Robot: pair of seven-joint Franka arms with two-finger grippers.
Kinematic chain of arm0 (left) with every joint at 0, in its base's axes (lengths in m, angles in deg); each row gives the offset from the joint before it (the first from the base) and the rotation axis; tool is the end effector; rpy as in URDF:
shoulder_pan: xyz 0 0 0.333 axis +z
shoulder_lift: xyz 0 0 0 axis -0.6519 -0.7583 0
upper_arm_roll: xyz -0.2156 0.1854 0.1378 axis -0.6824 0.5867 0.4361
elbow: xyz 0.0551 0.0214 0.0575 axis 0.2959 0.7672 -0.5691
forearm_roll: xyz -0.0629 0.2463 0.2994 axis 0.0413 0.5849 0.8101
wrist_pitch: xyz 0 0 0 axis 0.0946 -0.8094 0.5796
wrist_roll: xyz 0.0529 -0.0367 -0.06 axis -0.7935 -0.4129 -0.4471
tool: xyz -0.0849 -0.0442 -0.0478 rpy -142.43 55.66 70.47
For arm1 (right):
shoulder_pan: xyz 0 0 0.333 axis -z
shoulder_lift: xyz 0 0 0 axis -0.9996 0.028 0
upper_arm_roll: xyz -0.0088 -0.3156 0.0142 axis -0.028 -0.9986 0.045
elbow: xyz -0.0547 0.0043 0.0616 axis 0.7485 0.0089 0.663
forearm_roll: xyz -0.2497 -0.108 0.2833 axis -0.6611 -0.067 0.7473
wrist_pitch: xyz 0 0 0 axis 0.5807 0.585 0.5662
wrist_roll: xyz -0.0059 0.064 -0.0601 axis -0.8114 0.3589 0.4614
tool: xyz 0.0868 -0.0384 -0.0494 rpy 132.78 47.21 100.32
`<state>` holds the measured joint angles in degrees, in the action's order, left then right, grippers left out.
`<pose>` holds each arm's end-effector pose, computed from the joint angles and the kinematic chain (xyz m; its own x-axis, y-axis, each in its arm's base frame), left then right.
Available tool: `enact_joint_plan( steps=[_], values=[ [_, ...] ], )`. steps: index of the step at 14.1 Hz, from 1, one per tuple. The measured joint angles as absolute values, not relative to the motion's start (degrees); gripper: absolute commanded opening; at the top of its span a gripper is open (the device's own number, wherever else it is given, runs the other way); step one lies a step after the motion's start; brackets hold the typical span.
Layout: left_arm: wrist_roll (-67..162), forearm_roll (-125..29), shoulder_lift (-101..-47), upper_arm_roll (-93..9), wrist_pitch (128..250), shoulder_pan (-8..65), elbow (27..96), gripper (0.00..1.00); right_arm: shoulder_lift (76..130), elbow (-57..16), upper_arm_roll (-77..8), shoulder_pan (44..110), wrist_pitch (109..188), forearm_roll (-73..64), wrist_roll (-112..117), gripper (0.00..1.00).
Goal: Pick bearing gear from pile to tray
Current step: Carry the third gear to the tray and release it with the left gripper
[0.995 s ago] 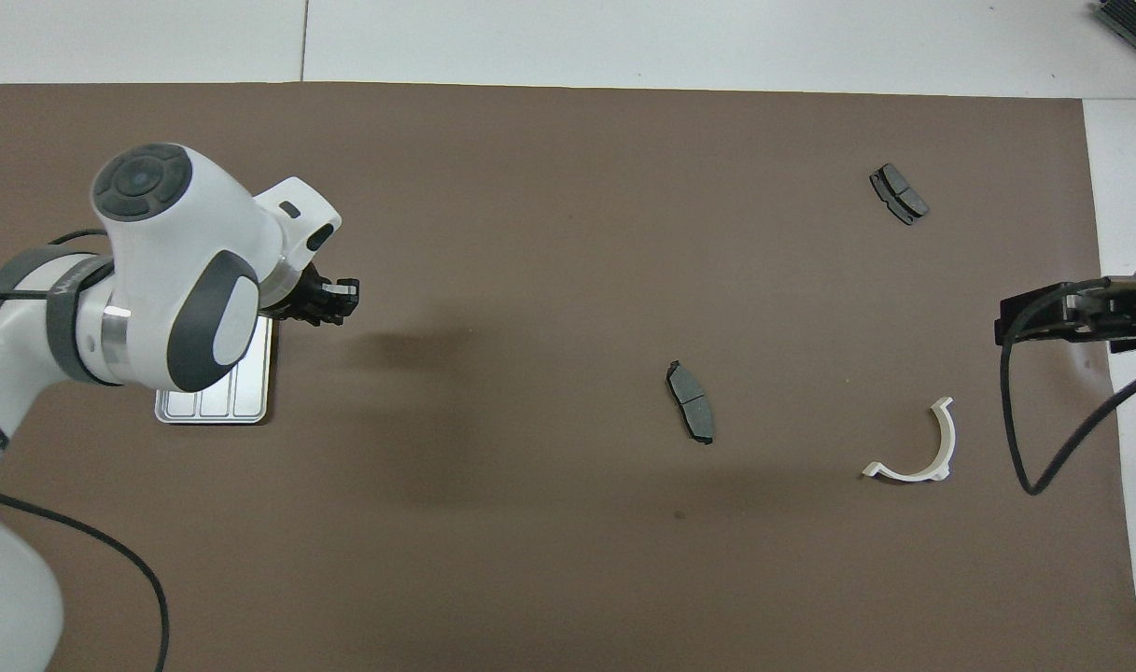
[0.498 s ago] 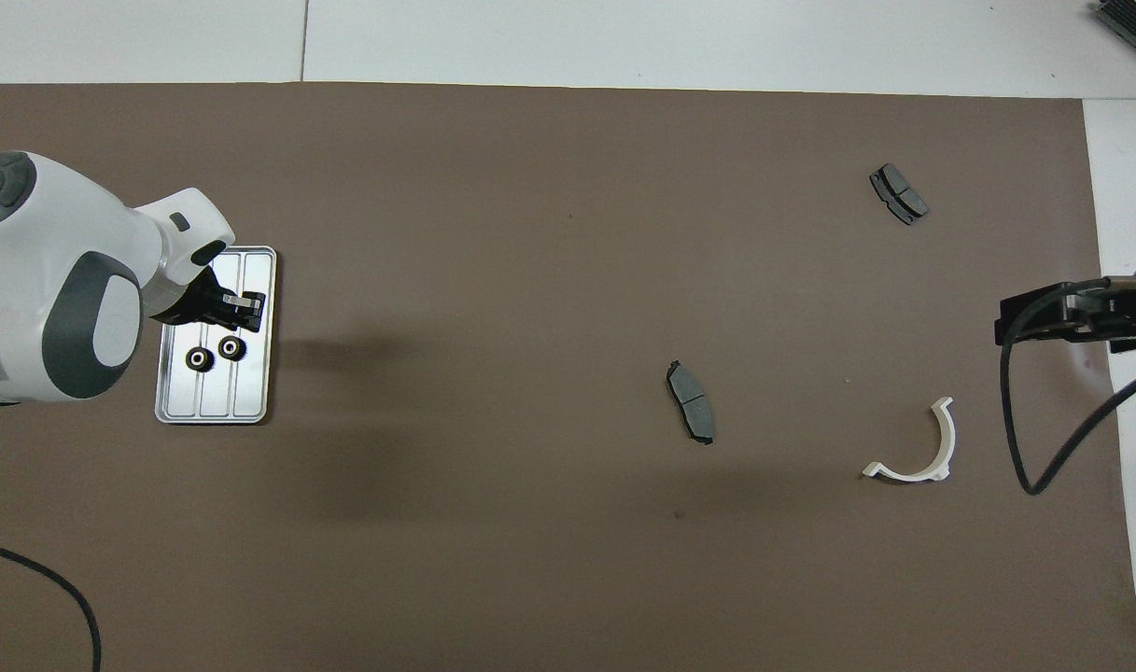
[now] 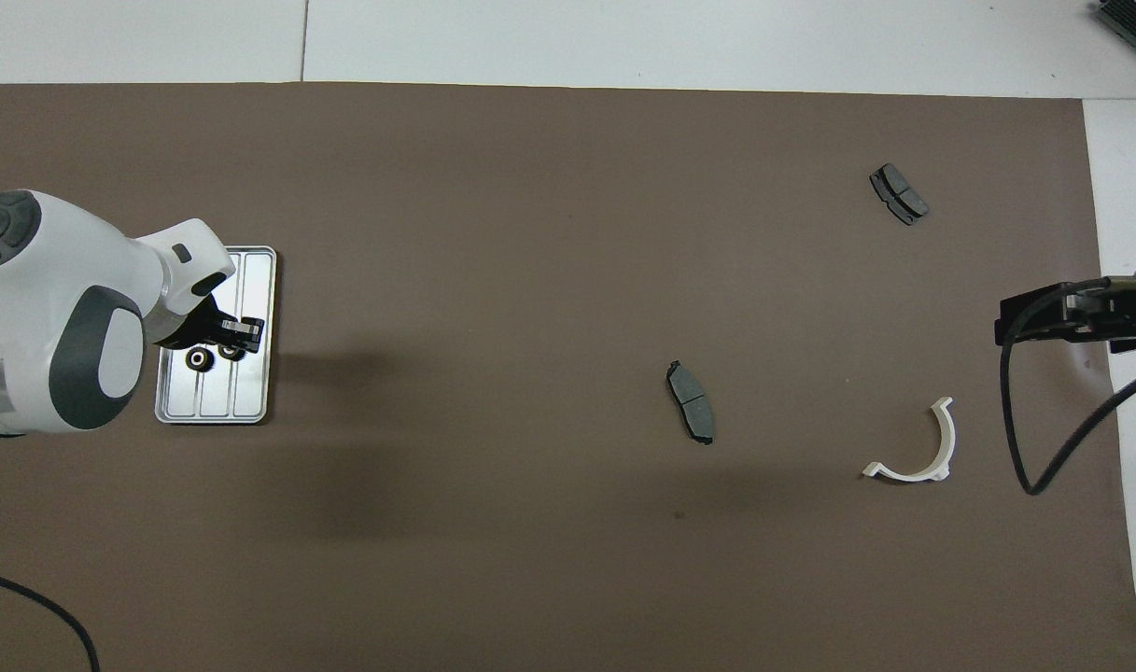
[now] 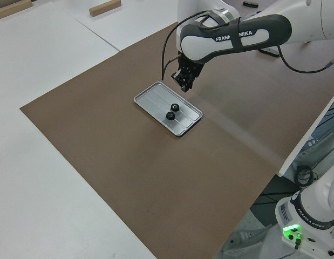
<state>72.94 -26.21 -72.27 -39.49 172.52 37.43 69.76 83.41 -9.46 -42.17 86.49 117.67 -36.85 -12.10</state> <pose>0.5649 -0.0374 0.3629 0.9780 -0.2003 -0.0592 -0.1966 -0.9785 0.0621 0.5263 0.0091 0.6359 0.9951 -0.0941 -0.0308 -0.0932 -0.9952 0.0286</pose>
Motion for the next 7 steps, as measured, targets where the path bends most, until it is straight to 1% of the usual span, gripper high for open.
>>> enact_joint_plan(
  steps=[3,7],
  values=[
    [74.5,-26.2,-71.1,-39.5,176.1,38.9,72.3,0.0,83.4,-9.5,-42.2,86.5,117.7,-36.9,-12.1,1.0],
    [74.6,-26.2,-71.8,-39.5,182.5,39.4,73.2,0.0,83.4,-9.5,-42.2,86.5,117.7,-36.9,-12.1,1.0]
  ],
)
